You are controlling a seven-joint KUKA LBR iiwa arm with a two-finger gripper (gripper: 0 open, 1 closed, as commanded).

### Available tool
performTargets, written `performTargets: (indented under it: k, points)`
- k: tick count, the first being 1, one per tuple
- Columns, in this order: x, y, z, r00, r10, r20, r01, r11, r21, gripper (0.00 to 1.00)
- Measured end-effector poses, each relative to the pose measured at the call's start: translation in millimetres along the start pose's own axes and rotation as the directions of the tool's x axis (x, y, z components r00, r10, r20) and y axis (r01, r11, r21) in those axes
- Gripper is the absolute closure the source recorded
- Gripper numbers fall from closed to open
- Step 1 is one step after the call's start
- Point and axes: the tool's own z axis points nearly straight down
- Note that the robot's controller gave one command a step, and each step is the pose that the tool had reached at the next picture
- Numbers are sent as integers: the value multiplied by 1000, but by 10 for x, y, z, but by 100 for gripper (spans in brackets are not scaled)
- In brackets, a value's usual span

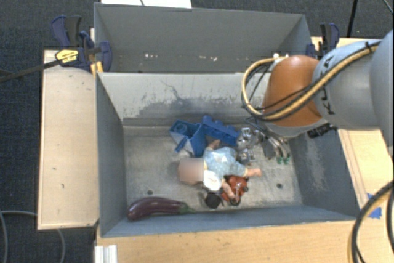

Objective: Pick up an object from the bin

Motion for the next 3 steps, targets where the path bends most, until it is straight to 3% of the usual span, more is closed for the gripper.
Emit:
performTargets:
  k: [1,2,3]
  points:
    - [-217,191,-1,999,-50,2,50,999,-6,100]
    - [-245,344,-211,997,83,1,-83,997,-3,100]
    - [-211,241,-616,996,93,-2,-93,996,-6,100]
